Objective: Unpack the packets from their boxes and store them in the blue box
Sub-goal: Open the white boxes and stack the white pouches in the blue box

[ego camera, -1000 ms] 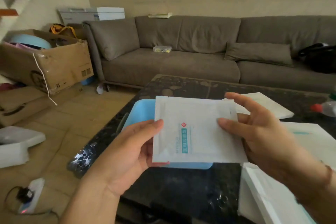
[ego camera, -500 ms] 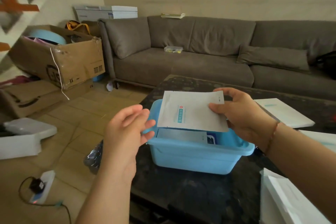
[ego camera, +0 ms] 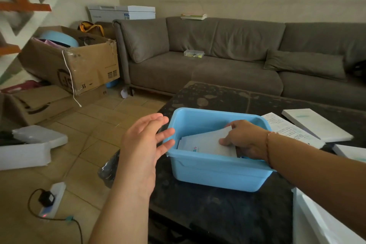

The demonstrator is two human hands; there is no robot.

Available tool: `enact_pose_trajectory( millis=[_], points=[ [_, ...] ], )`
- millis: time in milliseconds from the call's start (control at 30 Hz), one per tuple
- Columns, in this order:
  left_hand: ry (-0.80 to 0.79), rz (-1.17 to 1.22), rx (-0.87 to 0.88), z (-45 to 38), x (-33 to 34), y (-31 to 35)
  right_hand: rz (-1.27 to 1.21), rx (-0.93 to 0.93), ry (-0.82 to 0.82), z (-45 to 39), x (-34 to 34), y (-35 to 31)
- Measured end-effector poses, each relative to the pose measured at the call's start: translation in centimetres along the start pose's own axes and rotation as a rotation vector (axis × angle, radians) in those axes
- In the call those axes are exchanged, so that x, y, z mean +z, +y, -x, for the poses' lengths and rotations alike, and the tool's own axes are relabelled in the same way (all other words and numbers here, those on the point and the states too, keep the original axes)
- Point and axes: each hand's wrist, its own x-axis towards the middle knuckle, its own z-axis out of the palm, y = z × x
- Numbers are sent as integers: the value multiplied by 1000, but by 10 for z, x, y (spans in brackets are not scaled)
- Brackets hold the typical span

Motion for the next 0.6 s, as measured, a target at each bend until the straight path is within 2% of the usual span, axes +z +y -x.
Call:
enact_pose_trajectory(
  millis=[167, 267, 433, 600],
  points=[
    [-8, -2, 7, -2, 0, -1, 329, -4, -73, 5, 0, -2],
    [-14, 8, 8, -2, 0, -1, 436, 0, -109, 6, -2, -4],
    [-13, 20, 7, -3, -2, -1, 725, -132, -90, 8, -12, -4],
    [-18, 21, 9, -4, 0, -1, 842, -157, -146, 5, -14, 1]
  ],
)
